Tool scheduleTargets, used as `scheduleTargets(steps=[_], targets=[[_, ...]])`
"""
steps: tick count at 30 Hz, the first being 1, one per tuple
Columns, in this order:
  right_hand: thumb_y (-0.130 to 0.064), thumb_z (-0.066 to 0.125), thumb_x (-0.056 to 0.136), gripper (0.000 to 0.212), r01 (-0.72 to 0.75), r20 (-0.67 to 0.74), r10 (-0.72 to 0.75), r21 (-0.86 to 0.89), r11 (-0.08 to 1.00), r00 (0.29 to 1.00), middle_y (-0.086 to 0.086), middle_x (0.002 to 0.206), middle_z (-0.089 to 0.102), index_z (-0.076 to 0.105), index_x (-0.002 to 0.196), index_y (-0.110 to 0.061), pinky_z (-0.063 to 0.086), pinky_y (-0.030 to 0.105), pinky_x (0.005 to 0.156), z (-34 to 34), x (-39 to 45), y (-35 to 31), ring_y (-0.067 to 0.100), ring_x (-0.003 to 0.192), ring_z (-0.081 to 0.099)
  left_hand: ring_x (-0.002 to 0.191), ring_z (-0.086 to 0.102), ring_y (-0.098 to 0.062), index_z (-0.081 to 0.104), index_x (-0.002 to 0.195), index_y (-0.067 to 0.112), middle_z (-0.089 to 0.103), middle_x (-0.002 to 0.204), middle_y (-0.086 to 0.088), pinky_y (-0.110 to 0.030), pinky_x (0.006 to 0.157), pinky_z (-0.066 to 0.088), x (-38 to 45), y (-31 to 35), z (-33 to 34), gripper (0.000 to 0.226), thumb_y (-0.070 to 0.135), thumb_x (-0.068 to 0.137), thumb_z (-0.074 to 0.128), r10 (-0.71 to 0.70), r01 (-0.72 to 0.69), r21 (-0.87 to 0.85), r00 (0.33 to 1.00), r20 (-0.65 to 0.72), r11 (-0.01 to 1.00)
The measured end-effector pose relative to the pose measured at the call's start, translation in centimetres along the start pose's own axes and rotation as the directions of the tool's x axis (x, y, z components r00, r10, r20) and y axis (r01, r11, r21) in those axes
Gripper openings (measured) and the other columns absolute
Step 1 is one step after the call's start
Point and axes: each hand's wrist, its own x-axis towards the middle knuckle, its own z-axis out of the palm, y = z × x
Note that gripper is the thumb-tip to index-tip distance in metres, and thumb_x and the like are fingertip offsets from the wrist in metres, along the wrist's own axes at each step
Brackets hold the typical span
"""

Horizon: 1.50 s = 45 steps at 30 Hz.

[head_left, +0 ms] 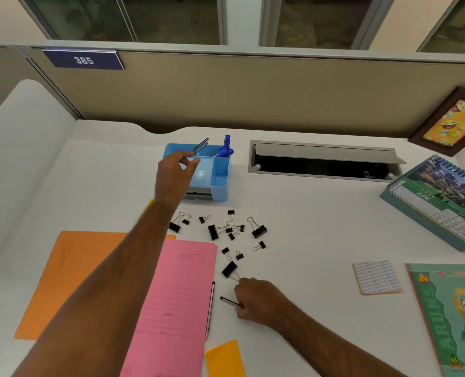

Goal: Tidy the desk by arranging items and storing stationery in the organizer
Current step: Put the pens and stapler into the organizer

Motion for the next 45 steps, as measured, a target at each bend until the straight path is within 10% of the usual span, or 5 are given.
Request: scheduleTargets(steps=[8, 18, 34, 45], targets=[[-0.035, 0.064, 0.078, 0.018, -0.178, -0.099, 0.223, 0.338, 0.924, 0.97, -0.001, 0.077, 0.07, 0.062, 0.083, -0.017, 0.053, 0.031, 0.066, -2.8, -1.1, 2.0, 0.019, 0.071, 0.066, 0.079, 0.064, 0.0, 0.076, 0.103, 0.022, 0.074, 0.092, 0.012, -0.009, 0.066, 0.047, -9.7, 2.5, 0.1, 0.014, 0.033, 0.097, 0.07, -0.051, 0.104, -0.28, 0.98, 0.191, 0.954], [-0.036, 0.07, 0.084, 0.008, -0.08, -0.289, 0.344, 0.65, 0.756, 0.893, -0.013, 0.077, 0.071, 0.07, 0.082, -0.028, 0.048, 0.021, 0.062, -6.9, -1.4, 3.3, 0.002, 0.064, 0.059, 0.11, 0.064, 0.003, 0.079, 0.109, 0.035, 0.073, 0.11, 0.025, -0.015, 0.086, 0.051, -18.2, 2.4, 1.6, 0.015, 0.029, 0.096, 0.072, 0.167, -0.004, -0.3, 0.838, 0.519, 0.954], [-0.016, 0.077, 0.089, 0.017, 0.169, -0.29, 0.435, 0.94, 0.295, 0.853, 0.011, 0.085, 0.076, 0.069, 0.104, -0.01, 0.051, 0.034, 0.056, -9.4, -0.9, 1.8, 0.031, 0.074, 0.074, 0.097, 0.069, 0.002, 0.072, 0.121, 0.026, 0.074, 0.107, 0.014, -0.015, 0.087, 0.054, -16.5, 1.9, 1.6, 0.028, 0.021, 0.093, 0.075, 0.195, -0.102, -0.204, 0.837, 0.511, 0.974], [-0.021, 0.071, 0.093, 0.008, -0.011, -0.153, 0.313, 0.885, 0.465, 0.937, 0.006, 0.094, 0.073, 0.069, 0.096, -0.014, 0.053, 0.029, 0.057, -5.9, 0.9, 2.4, 0.016, 0.072, 0.072, 0.094, 0.069, -0.011, 0.049, 0.14, 0.033, 0.069, 0.118, 0.002, -0.034, 0.078, 0.061, -4.0, 1.3, -3.6, 0.044, 0.013, 0.102, 0.058, 0.035, 0.001, -0.239, 0.988, 0.148, 0.971]])
